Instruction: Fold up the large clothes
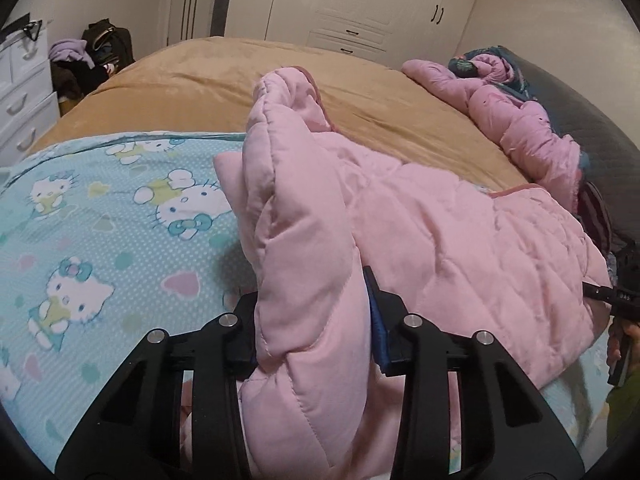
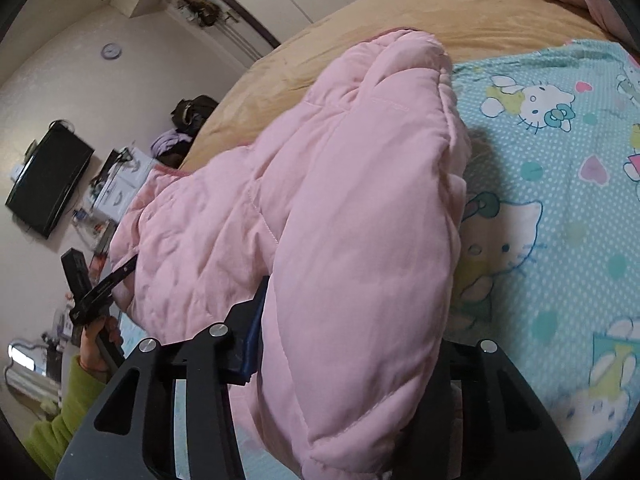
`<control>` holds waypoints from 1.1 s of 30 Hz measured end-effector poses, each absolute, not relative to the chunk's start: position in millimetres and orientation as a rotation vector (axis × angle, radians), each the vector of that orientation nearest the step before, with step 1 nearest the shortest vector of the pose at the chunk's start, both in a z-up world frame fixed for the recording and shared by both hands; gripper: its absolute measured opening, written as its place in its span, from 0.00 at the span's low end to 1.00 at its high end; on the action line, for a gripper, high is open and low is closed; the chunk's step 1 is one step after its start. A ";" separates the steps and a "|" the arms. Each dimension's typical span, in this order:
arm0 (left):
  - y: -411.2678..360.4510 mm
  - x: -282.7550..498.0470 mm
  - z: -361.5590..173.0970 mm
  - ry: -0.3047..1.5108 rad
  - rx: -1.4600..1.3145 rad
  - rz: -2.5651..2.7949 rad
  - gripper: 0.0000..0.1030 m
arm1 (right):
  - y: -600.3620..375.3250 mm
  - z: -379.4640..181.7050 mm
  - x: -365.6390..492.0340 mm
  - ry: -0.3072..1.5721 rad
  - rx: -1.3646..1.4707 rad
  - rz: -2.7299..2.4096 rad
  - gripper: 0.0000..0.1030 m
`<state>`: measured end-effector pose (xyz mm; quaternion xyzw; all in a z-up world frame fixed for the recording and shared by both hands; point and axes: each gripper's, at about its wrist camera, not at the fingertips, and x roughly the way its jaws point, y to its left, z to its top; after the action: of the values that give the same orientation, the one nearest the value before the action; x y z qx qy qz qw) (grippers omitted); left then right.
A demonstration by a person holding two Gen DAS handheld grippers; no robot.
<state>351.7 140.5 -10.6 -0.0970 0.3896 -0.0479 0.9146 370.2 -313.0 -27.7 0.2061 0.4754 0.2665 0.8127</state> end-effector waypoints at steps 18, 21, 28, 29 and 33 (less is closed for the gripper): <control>132.4 237.9 -7.7 0.789 -0.202 -0.066 0.30 | -319.4 -21.7 301.9 1.049 0.412 0.606 0.43; 132.6 234.0 -7.6 0.787 -0.205 -0.064 0.29 | -321.8 -24.2 297.8 1.053 0.422 0.596 0.42; 131.8 225.4 -9.8 0.787 -0.204 -0.062 0.29 | -320.1 -24.5 303.6 1.050 0.396 0.567 0.42; 132.9 226.1 -11.3 0.789 -0.207 -0.060 0.29 | -318.8 -25.3 305.4 1.055 0.390 0.557 0.43; 134.4 230.3 -17.5 0.799 -0.207 -0.044 0.29 | -312.6 -32.4 309.4 1.085 0.342 0.484 0.49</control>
<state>230.3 134.4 -17.5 -0.1004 0.3881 -0.0215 0.9159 309.4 -312.6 -32.4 0.1603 0.5087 0.2268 0.8149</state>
